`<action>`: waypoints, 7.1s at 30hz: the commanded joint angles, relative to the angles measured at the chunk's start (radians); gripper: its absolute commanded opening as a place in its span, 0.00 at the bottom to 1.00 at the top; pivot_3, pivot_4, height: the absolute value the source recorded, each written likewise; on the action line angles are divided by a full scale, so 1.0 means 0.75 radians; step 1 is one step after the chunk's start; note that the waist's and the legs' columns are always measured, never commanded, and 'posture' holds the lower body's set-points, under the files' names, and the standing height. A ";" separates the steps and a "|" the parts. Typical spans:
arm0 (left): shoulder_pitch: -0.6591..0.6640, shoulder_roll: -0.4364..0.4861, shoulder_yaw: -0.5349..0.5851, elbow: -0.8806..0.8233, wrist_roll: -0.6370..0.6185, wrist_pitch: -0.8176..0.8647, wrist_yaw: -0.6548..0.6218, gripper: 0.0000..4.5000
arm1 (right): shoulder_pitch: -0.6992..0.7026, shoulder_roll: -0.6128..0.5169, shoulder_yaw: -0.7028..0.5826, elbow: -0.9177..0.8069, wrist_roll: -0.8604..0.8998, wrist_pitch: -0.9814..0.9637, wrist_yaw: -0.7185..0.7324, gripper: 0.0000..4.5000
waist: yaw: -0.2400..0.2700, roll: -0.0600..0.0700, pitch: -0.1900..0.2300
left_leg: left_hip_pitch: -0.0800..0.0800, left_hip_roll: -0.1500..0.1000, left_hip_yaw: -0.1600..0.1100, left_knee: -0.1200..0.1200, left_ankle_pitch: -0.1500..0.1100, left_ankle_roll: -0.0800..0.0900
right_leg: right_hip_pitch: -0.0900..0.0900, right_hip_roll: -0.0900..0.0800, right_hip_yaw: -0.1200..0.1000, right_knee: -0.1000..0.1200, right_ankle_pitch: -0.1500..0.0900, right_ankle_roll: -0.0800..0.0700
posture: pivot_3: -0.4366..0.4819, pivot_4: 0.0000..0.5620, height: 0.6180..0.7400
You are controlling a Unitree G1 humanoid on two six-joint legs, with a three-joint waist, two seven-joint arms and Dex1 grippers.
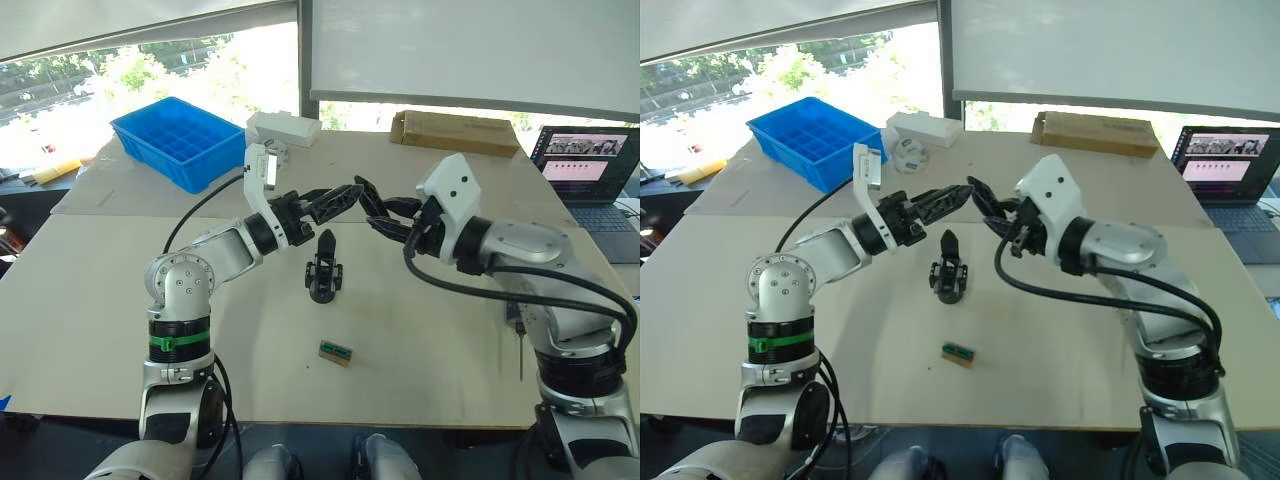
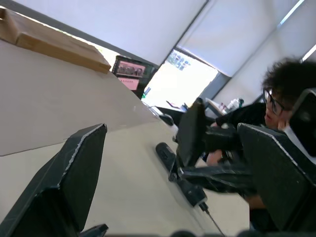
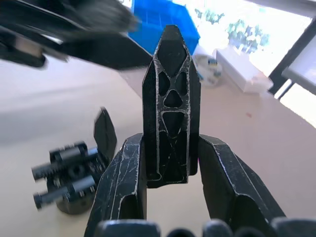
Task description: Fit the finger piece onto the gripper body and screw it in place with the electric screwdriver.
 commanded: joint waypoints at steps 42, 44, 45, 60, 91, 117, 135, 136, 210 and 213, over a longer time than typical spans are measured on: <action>-0.291 0.582 -0.476 0.170 0.193 -0.138 -1.321 0.00 | -0.204 -0.214 -0.350 0.144 1.117 0.760 0.327 0.85 | -0.021 0.000 0.000 | 0.002 0.002 0.003 -0.002 0.000 0.000 | -0.002 0.005 0.003 -0.003 0.000 -0.002 | 0.48 0.27 0.98; -0.303 0.567 -0.479 0.191 0.216 -0.144 -1.346 0.00 | -0.202 -0.216 -0.306 0.130 1.114 0.728 0.340 0.85 | -0.020 0.000 0.000 | 0.001 0.002 0.003 -0.002 0.000 0.000 | -0.002 0.004 0.003 -0.003 0.000 -0.002 | 0.48 0.27 0.98; -0.305 0.554 -0.473 0.204 0.216 -0.140 -1.349 0.00 | -0.208 -0.188 -0.276 0.131 1.103 0.723 0.311 0.85 | -0.021 0.000 0.000 | 0.001 0.002 0.003 -0.002 0.000 0.000 | -0.002 0.004 0.003 -0.003 0.000 -0.002 | 0.48 0.27 0.98; -0.289 0.525 -0.452 0.218 0.283 -0.141 -1.391 0.00 | -0.300 -0.052 -0.148 0.177 1.022 0.646 0.167 0.44 | -0.016 0.000 0.000 | 0.000 0.001 0.003 -0.001 0.000 0.000 | -0.003 0.002 0.002 -0.001 0.000 -0.002 | 0.48 0.27 0.98; -0.222 0.611 -0.466 0.185 0.383 -0.235 -1.554 0.45 | -0.253 -0.073 -0.071 0.110 0.887 0.475 0.209 0.07 | -0.021 0.000 0.000 | 0.000 0.002 0.003 -0.001 0.000 0.000 | -0.003 0.003 0.002 0.000 0.000 -0.002 | 0.48 0.27 0.98; 0.045 0.682 -0.516 0.589 0.897 -1.023 -1.598 1.00 | 0.096 -0.099 0.095 0.111 0.446 -0.289 0.517 0.07 | -0.013 0.000 0.000 | 0.000 0.002 0.003 0.002 0.000 0.001 | -0.003 0.003 0.003 -0.002 -0.001 -0.001 | 0.48 0.27 0.98; -0.195 0.281 -0.535 1.329 1.179 -1.540 -1.420 1.00 | -0.055 0.029 0.137 0.335 0.342 -0.388 0.587 0.07 | -0.017 0.000 0.000 | -0.004 0.001 0.003 0.002 -0.001 0.003 | -0.003 0.003 0.000 0.000 0.001 0.000 | 0.48 0.27 0.98; -0.196 0.267 -0.539 1.359 1.195 -1.569 -1.408 1.00 | -0.056 0.033 0.135 0.342 0.337 -0.393 0.586 0.07 | -0.017 0.000 0.000 | -0.004 0.001 0.003 0.002 -0.001 0.003 | -0.003 0.003 0.000 0.000 0.001 0.000 | 0.48 0.27 0.98; -0.237 0.165 -0.516 1.530 1.341 -1.778 -1.415 0.51 | 0.084 0.236 0.199 1.023 0.055 -0.882 0.758 0.07 | -0.018 -0.001 -0.001 | 0.000 0.001 0.003 0.003 -0.001 0.003 | 0.000 0.002 0.001 0.001 0.001 0.000 | 0.48 0.27 0.98; -0.239 0.170 -0.515 1.522 1.340 -1.774 -1.421 0.51 | 0.051 0.224 0.225 1.092 0.038 -0.877 0.817 0.07 | -0.018 -0.001 -0.001 | 0.000 0.001 0.003 0.003 -0.001 0.003 | 0.000 0.002 0.001 0.001 0.001 0.000 | 0.48 0.27 0.98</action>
